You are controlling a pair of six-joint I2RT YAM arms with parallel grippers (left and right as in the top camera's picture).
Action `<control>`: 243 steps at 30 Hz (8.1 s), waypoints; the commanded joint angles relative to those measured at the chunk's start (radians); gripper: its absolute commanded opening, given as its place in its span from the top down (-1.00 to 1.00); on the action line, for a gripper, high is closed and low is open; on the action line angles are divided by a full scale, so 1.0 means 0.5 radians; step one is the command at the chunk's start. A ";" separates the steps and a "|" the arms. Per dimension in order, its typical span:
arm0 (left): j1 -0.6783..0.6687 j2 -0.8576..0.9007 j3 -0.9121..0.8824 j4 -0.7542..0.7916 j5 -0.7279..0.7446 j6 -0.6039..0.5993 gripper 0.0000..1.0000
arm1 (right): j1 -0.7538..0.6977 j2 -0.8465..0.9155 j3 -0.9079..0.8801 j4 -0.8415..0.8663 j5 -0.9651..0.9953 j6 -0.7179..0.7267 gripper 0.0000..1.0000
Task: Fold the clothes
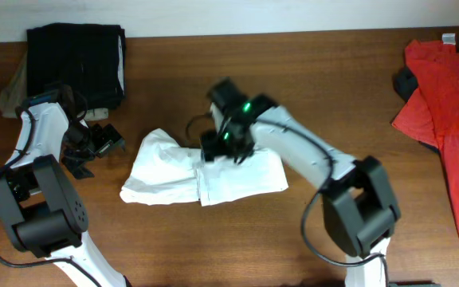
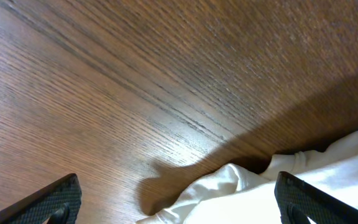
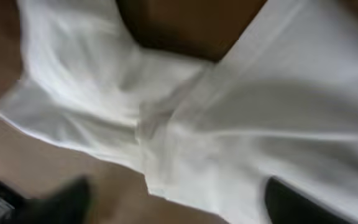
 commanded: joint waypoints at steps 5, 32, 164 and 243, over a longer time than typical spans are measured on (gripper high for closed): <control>-0.014 0.005 -0.005 -0.074 0.004 0.097 -0.98 | -0.586 -0.106 0.293 -0.227 0.254 -0.121 -0.97; -0.372 0.329 -0.288 0.146 0.848 0.954 -0.81 | -1.441 -0.106 0.285 -0.533 0.536 -0.121 -0.97; -1.598 0.316 0.657 -0.113 0.361 0.287 0.00 | -1.438 -0.106 0.285 -0.533 0.536 -0.121 -0.97; -0.771 -0.477 -0.027 -0.071 0.160 0.535 -0.99 | -1.438 -0.106 0.285 -0.533 0.536 -0.121 -0.98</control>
